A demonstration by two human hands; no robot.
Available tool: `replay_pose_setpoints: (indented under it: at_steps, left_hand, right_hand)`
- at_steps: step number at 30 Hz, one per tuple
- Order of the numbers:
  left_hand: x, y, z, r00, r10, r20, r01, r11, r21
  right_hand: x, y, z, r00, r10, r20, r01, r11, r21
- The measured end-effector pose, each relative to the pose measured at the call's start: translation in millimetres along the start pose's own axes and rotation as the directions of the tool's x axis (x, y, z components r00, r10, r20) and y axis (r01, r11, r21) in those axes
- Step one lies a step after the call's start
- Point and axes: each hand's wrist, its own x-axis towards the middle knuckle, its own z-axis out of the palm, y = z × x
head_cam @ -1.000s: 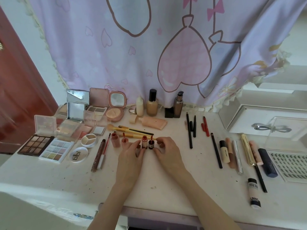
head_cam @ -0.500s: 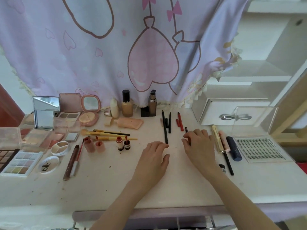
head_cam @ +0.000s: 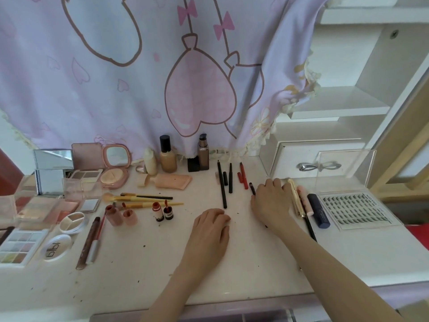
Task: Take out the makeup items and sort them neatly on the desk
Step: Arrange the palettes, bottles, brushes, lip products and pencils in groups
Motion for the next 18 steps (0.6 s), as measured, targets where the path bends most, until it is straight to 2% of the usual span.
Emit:
replay_pose_setpoints:
  at_steps: [3,5,6,7,8,9,10,12,15,18]
  left_hand:
    - [0,0,-1,1.000,-0.006,0.016,0.007,1.000,-0.016]
    - [1,0,-3,0.998,-0.056,0.012,0.057,0.994,-0.094]
    - [2,0,-5,0.993,-0.116,0.004,0.115,0.979,-0.169]
    - [4,1,-7,0.983,-0.182,0.002,0.177,0.951,-0.253]
    - [6,2,-10,0.971,-0.237,0.007,0.226,0.916,-0.331]
    - [8,4,-13,0.962,-0.274,0.020,0.259,0.880,-0.397]
    - [11,6,-16,0.954,-0.295,0.043,0.282,0.846,-0.451]
    - [16,12,-22,0.947,-0.306,0.094,0.311,0.806,-0.504]
    - [20,20,-31,0.961,-0.266,0.069,0.266,0.831,-0.488]
    - [19,22,-38,0.972,-0.231,0.038,0.223,0.860,-0.459]
  right_hand:
    - [2,2,-7,0.997,0.044,-0.066,-0.038,0.996,0.086]
    - [0,4,-15,0.978,0.093,-0.184,-0.041,0.962,0.271]
    - [-2,6,-21,0.967,0.144,-0.210,-0.036,0.894,0.447]
    - [-6,6,-28,0.964,0.198,-0.178,-0.036,0.761,0.648]
    - [-10,4,-34,0.969,0.223,-0.103,-0.048,0.584,0.810]
    - [-14,1,-40,0.978,0.208,-0.026,-0.067,0.426,0.902]
    - [-19,-2,-44,0.985,0.171,0.034,-0.089,0.323,0.942]
    - [-27,-9,-46,0.990,0.073,0.118,-0.132,0.232,0.964]
    - [-36,-17,-47,0.981,-0.033,0.192,-0.189,0.077,0.979]
    - [-40,-20,-50,0.977,-0.034,0.210,-0.211,-0.055,0.976]
